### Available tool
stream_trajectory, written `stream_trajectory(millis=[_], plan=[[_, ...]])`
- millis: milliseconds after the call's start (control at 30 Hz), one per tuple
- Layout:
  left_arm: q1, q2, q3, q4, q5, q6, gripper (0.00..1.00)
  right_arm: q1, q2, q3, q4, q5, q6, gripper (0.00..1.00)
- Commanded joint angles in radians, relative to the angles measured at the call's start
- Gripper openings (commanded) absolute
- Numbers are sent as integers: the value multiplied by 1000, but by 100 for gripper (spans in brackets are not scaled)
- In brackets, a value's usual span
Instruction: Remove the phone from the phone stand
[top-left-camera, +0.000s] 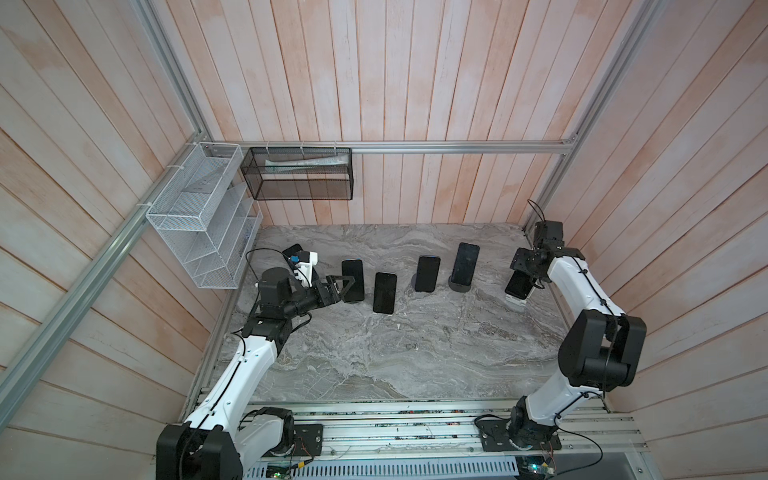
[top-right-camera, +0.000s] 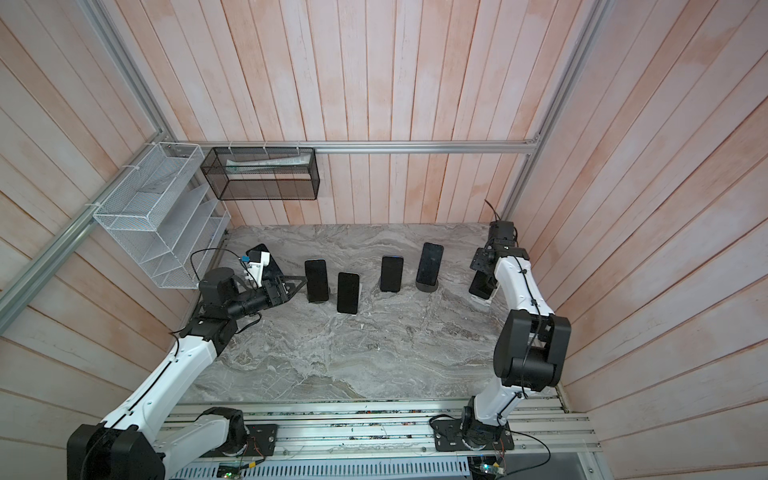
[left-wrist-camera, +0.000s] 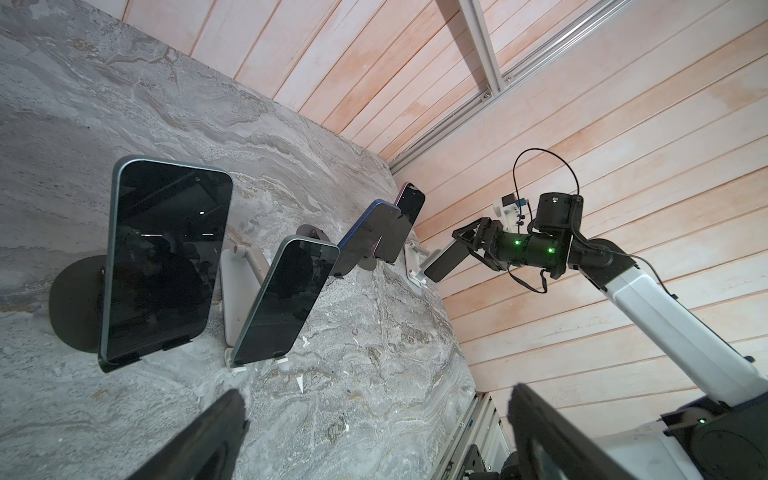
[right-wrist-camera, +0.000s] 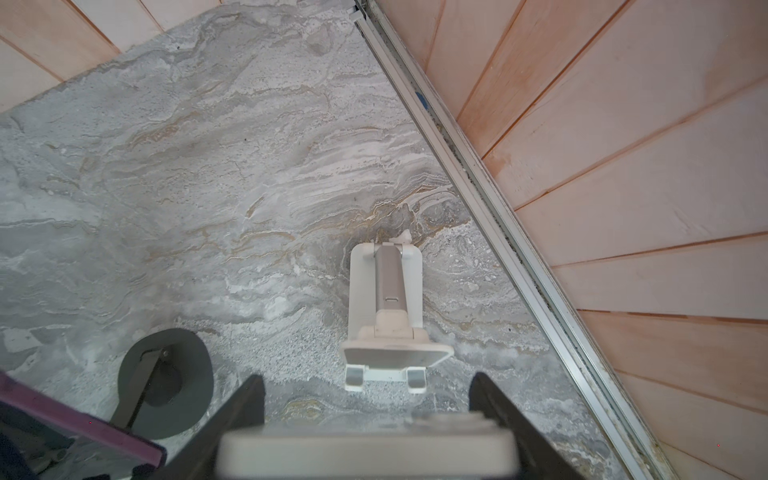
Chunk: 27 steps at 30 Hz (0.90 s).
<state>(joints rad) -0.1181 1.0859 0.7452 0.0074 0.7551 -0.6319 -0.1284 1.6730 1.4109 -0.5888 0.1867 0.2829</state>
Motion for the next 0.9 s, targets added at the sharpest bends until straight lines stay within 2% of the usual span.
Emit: stream_trajectory(millis=[0, 467, 867], plan=[[-2, -20, 11, 33, 25, 0, 100, 21, -59, -9, -27, 22, -9, 63], [-14, -32, -11, 74, 39, -33, 100, 164, -181, -32, -120, 25, 13, 61], [-17, -100, -61, 81, 30, -54, 100, 366, -269, -79, -230, 36, 38, 61]])
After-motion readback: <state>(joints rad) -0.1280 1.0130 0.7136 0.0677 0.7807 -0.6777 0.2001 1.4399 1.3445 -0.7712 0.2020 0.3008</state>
